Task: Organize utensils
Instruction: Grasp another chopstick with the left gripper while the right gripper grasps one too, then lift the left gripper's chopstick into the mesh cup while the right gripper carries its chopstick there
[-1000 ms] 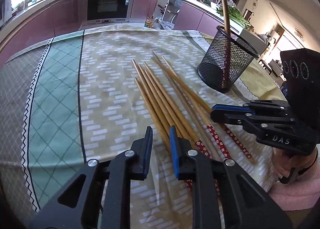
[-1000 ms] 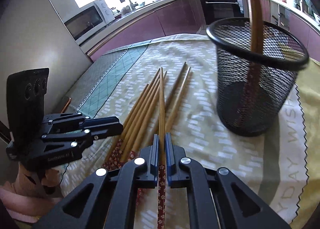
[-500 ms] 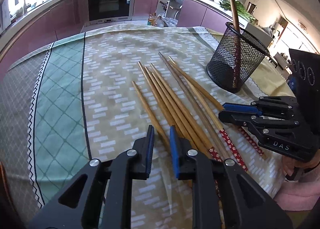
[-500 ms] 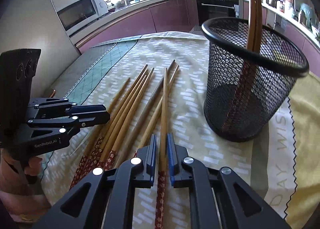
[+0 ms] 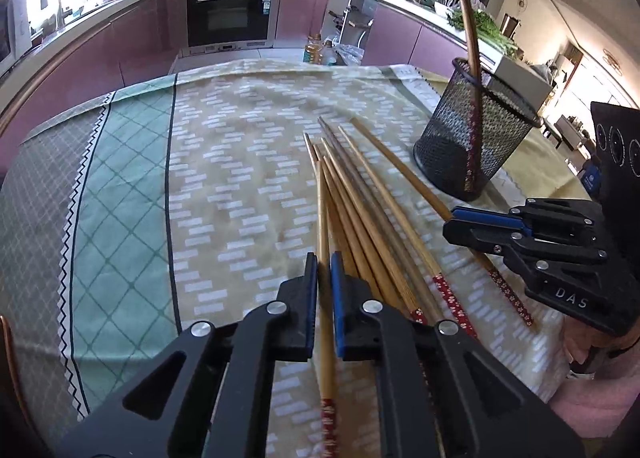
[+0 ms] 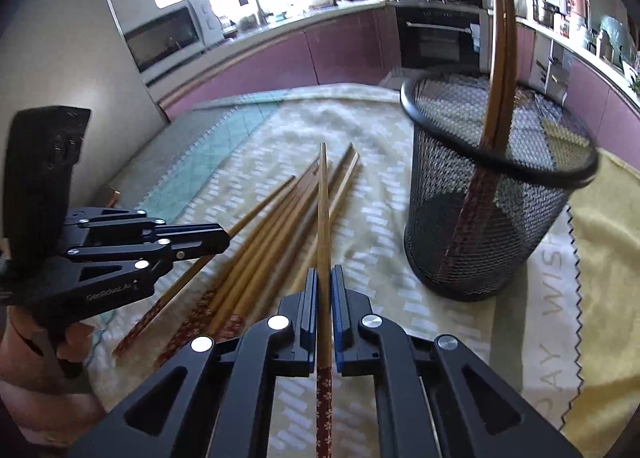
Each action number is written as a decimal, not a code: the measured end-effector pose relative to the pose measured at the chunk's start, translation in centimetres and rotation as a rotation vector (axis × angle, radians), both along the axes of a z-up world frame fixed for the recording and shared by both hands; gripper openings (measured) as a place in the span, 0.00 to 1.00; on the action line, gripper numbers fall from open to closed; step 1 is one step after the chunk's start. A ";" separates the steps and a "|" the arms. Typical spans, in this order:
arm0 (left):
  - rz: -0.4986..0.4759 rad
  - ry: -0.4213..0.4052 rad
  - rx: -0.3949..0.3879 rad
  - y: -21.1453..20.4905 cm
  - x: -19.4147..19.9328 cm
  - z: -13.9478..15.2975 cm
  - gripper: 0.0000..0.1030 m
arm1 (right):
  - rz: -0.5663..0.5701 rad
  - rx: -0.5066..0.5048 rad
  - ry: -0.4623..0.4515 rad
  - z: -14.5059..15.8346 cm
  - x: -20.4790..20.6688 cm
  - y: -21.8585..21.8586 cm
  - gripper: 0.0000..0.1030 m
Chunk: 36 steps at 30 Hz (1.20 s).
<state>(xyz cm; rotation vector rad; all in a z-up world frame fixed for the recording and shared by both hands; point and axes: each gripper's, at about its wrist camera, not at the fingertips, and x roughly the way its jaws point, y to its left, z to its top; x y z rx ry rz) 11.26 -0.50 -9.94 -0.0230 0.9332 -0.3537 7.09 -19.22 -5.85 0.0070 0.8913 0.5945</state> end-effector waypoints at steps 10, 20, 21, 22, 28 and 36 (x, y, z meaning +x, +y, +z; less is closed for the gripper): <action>-0.081 -0.102 -0.142 0.2 -2.4 5.7 0.07 | 0.027 0.101 -0.122 5.6 -2.3 -2.6 0.06; -0.157 -0.198 -0.279 -0.4 -4.0 11.4 0.07 | -0.001 0.155 -0.207 9.3 -3.1 -5.3 0.06; -0.160 -0.208 -0.293 -0.4 -4.1 12.0 0.07 | -0.004 0.155 -0.214 9.6 -3.0 -5.4 0.06; -0.160 -0.219 -0.299 -0.5 -4.0 12.4 0.07 | -0.007 0.154 -0.224 9.9 -3.0 -5.4 0.06; -0.182 -0.276 -0.332 -1.7 -2.5 15.0 0.07 | -0.031 0.166 -0.272 11.8 -2.4 -6.9 0.06; -0.228 -0.337 -0.354 -3.9 -0.4 18.5 0.06 | -0.044 0.168 -0.314 13.6 -1.6 -8.3 0.06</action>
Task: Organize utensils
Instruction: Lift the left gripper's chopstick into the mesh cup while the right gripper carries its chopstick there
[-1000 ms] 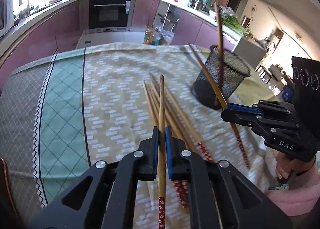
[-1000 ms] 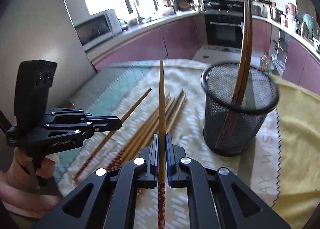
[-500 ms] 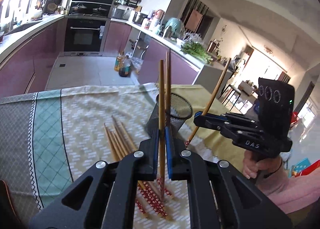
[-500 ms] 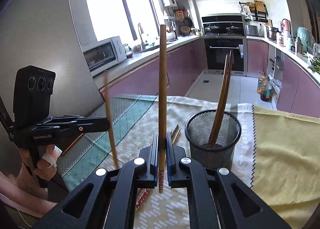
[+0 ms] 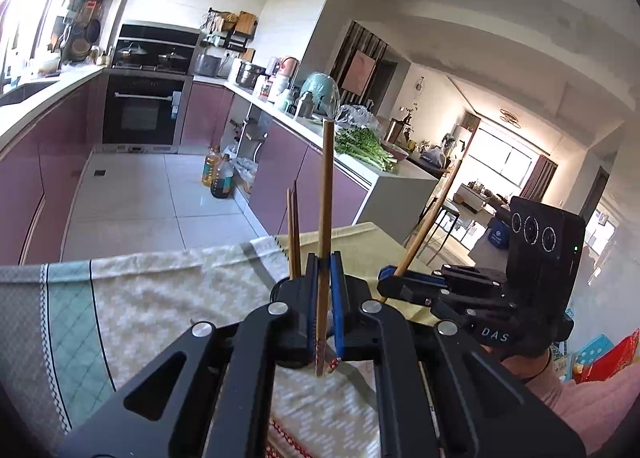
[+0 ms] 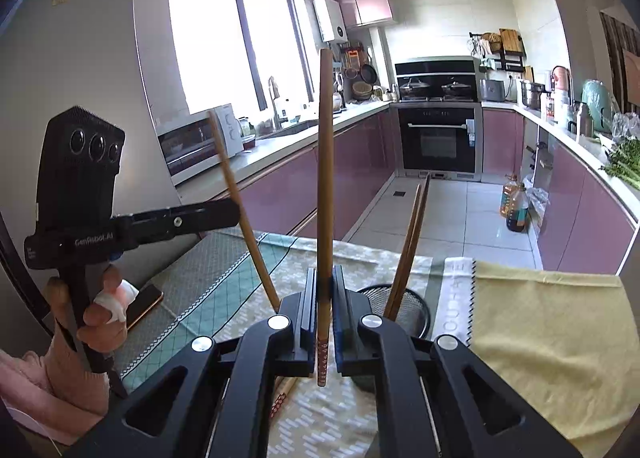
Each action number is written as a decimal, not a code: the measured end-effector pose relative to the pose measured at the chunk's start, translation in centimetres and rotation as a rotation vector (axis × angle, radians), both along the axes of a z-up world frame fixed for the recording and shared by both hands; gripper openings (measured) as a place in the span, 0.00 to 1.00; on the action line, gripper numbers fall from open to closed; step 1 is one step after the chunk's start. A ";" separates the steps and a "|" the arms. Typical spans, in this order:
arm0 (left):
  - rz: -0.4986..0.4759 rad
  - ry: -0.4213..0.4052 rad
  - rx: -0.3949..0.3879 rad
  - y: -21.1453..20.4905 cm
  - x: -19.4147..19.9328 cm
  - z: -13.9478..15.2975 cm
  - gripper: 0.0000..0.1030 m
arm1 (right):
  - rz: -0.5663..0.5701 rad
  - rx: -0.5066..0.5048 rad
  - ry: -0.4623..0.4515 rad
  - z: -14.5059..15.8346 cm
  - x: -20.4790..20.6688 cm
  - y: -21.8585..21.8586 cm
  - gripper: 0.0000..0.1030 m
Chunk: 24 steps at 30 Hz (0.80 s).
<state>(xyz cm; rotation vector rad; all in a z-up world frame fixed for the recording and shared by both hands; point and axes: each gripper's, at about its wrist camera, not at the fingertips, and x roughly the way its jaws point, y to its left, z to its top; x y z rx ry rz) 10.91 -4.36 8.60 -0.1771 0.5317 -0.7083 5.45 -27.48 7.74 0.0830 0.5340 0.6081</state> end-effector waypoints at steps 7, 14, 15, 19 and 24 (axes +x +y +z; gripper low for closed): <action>-0.029 -0.034 0.025 -2.1 0.8 2.1 0.01 | -0.014 0.008 -0.022 0.7 0.8 -0.8 0.06; -0.039 0.020 0.069 -3.9 2.2 0.3 0.01 | -0.024 0.020 0.007 -0.5 2.0 -1.1 0.06; -0.014 0.015 0.114 -4.1 2.1 -0.5 0.01 | -0.026 0.021 0.015 -0.9 2.1 -1.3 0.06; 0.020 0.087 0.176 -3.1 2.8 -4.1 0.06 | -0.035 0.019 0.038 -1.6 2.4 -1.7 0.06; 0.099 0.169 0.240 -1.2 3.9 -8.2 0.10 | -0.049 0.039 0.023 -1.0 2.7 -2.3 0.06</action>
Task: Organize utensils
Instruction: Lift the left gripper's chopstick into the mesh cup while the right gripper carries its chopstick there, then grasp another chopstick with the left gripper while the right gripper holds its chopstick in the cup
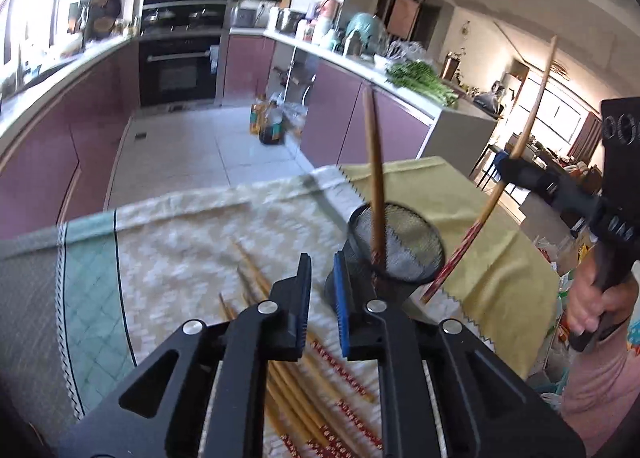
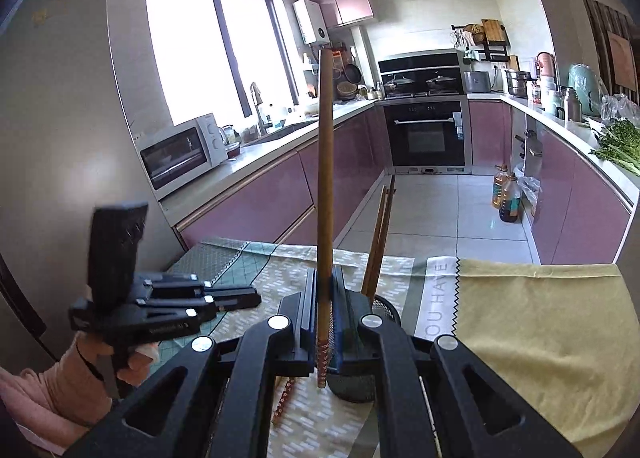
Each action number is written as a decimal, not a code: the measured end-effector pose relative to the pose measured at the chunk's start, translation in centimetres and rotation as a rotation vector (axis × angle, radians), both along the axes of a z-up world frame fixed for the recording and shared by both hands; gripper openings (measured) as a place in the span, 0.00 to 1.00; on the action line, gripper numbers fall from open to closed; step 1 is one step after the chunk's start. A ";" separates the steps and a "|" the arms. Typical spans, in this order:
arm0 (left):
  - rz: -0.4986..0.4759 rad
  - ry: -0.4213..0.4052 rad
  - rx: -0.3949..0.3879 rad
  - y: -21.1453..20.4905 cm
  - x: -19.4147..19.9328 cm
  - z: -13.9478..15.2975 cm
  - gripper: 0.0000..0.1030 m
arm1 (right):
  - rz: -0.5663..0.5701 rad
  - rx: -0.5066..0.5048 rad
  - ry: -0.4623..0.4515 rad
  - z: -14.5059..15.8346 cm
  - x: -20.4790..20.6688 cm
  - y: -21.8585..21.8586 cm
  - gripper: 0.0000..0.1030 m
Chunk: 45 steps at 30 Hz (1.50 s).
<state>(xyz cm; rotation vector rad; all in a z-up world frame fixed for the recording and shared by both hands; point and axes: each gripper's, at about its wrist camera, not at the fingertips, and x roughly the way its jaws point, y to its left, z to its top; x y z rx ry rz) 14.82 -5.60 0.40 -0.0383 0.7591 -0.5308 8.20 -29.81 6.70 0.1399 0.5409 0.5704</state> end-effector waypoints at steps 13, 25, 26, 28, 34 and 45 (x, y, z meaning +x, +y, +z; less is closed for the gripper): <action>-0.018 0.117 0.079 -1.1 0.4 -7.0 0.10 | -0.034 0.018 -0.055 1.6 -0.1 -0.3 0.06; -0.005 0.153 0.130 -2.7 0.9 -8.6 0.24 | -0.067 0.010 -0.009 0.1 1.8 0.2 0.06; 0.006 0.156 0.149 -3.0 1.2 -8.9 0.24 | -0.068 0.009 -0.006 0.0 1.9 0.2 0.06; 0.018 0.170 0.172 -3.3 1.8 -9.5 0.24 | -0.070 0.010 0.002 -0.2 1.9 0.0 0.06; 0.022 0.184 0.184 -3.6 2.4 -10.1 0.26 | -0.070 0.011 0.000 -0.2 1.7 0.0 0.06; 0.005 0.182 0.228 -3.4 0.9 -10.5 0.21 | -0.054 0.020 0.032 -0.9 1.7 -0.3 0.06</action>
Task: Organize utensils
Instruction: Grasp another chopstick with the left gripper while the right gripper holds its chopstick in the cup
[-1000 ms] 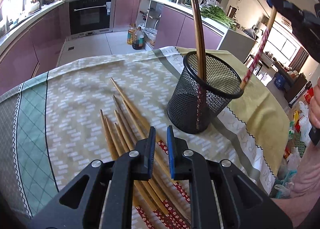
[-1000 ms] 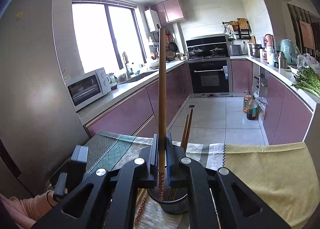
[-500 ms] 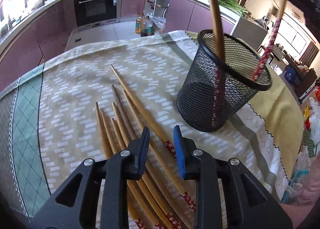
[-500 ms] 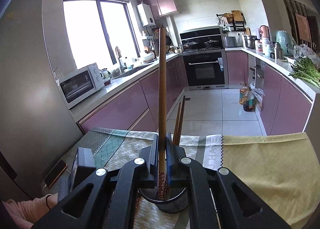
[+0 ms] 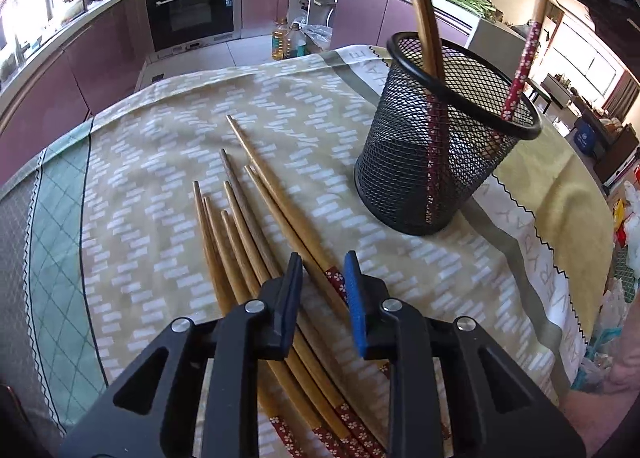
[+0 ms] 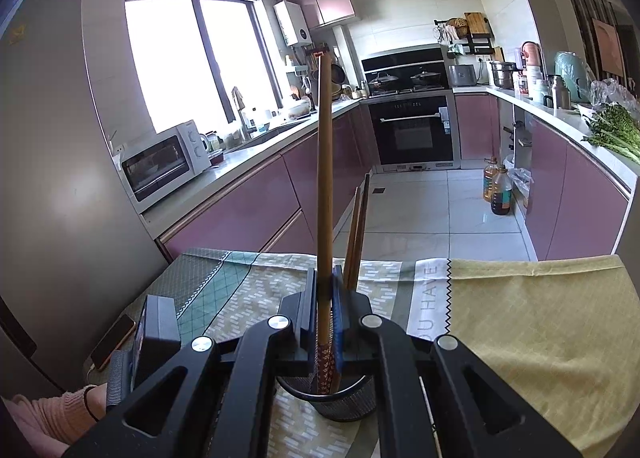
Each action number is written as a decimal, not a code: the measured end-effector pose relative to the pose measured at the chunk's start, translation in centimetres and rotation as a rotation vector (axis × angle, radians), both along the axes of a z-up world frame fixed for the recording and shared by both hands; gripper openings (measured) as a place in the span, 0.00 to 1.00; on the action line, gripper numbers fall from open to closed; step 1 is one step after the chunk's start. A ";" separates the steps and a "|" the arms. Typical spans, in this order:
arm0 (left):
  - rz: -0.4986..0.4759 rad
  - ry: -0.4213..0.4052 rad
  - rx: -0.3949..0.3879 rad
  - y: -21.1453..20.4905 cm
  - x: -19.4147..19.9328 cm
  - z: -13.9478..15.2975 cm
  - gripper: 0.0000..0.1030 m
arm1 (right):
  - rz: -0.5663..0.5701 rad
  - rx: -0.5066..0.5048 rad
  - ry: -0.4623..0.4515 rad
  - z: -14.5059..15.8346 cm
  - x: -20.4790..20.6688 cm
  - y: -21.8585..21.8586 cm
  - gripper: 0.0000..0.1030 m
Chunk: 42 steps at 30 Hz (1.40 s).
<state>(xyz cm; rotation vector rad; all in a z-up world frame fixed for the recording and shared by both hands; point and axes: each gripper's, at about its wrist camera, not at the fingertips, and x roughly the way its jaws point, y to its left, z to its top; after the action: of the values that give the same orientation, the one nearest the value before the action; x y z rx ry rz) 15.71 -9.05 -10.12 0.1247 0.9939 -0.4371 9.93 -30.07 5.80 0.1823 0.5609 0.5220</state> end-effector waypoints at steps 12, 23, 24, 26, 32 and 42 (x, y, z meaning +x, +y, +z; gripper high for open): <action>-0.004 -0.044 -0.042 3.1 -1.5 1.8 0.25 | 0.000 0.005 0.003 0.0 0.0 0.0 0.06; 0.134 -0.003 0.012 7.7 -1.5 0.6 0.20 | 0.001 0.001 0.011 -0.4 0.1 0.4 0.06; 0.133 -0.008 0.013 7.7 -1.6 0.6 0.22 | 0.003 -0.001 0.011 -0.4 0.1 0.6 0.06; 0.129 -0.009 0.020 7.6 -1.5 0.7 0.22 | 0.004 -0.003 0.012 -0.3 0.2 0.8 0.06; 0.115 0.001 0.057 6.3 -0.8 -0.1 0.25 | 0.003 -0.009 0.019 -0.5 0.3 1.1 0.06; 0.181 -0.005 0.031 7.0 -0.4 -0.1 0.08 | -0.004 -0.024 0.033 -1.3 0.9 1.0 0.06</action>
<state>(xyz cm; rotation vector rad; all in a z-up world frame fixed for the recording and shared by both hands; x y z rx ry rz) 15.28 -2.07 -10.18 0.0629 0.9983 -0.2553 10.79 -29.05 4.51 0.1695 0.5984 0.5091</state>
